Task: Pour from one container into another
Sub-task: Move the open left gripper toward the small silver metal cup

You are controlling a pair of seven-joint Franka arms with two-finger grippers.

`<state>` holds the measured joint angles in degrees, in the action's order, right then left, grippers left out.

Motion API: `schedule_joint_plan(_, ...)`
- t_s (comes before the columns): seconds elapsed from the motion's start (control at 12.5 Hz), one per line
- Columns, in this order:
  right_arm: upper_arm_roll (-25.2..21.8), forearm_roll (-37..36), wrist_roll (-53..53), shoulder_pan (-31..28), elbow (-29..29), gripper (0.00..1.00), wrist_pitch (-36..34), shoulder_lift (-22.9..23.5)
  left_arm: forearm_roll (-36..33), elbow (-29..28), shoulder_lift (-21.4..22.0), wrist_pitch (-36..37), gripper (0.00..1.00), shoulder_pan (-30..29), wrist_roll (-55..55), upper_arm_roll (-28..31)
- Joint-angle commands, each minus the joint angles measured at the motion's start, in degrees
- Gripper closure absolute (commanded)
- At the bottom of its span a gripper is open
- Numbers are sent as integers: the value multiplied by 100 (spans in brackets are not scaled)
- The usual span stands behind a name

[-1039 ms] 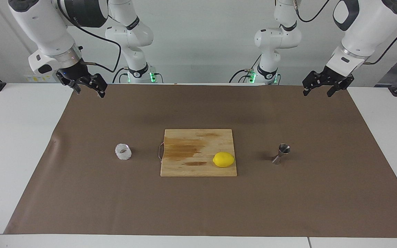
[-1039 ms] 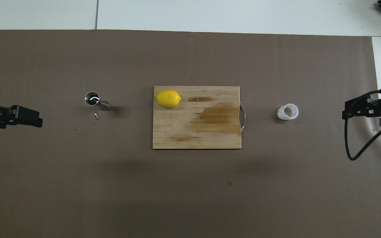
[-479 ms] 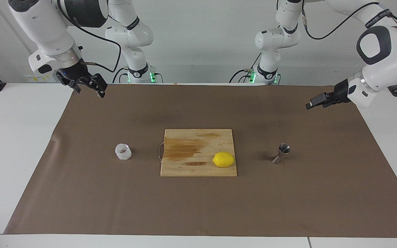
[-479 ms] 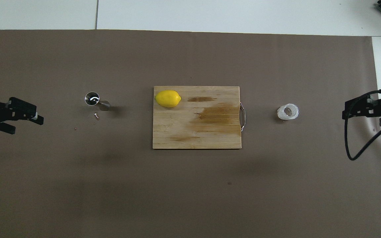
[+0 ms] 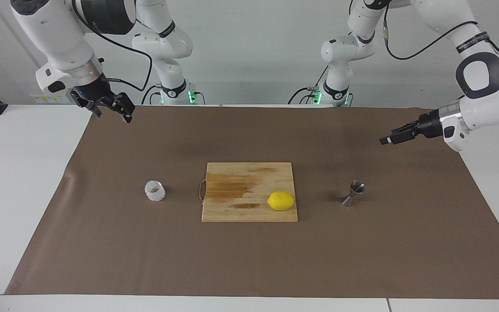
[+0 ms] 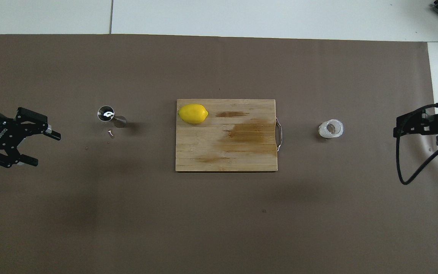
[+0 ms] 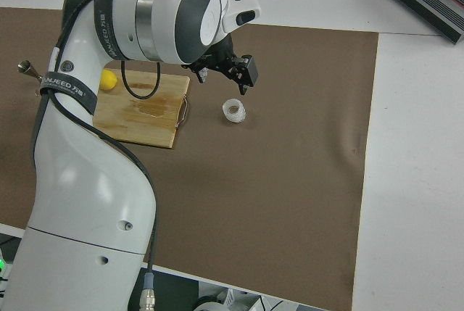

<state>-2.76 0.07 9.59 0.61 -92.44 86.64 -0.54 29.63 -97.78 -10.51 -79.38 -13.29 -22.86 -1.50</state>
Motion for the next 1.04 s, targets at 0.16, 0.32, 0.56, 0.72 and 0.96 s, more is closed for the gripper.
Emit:
schedule_joint_plan(0.16, 22, 107, -88, -52, -29, 0, 37, -25, 771, 39, -451, 432, 0, -270, -2045, -34)
schedule_joint_plan(0.32, 22, 98, -88, -52, -29, 0, 37, -25, 938, 48, -679, 414, 0, -383, -2074, -52)
schedule_joint_plan(0.56, 22, 107, -88, -52, -29, 0, 37, -16, 1403, 31, -1005, 379, 0, -472, -2082, -105)
schedule_joint_plan(0.72, 22, 107, -88, -52, -29, 0, 37, -25, 1642, 31, -1137, 423, 0, -464, -2082, -113)
schedule_joint_plan(0.96, 22, 107, -88, -52, -29, 0, 37, -25, 2063, 66, -1269, 353, 0, -481, -2204, -113)
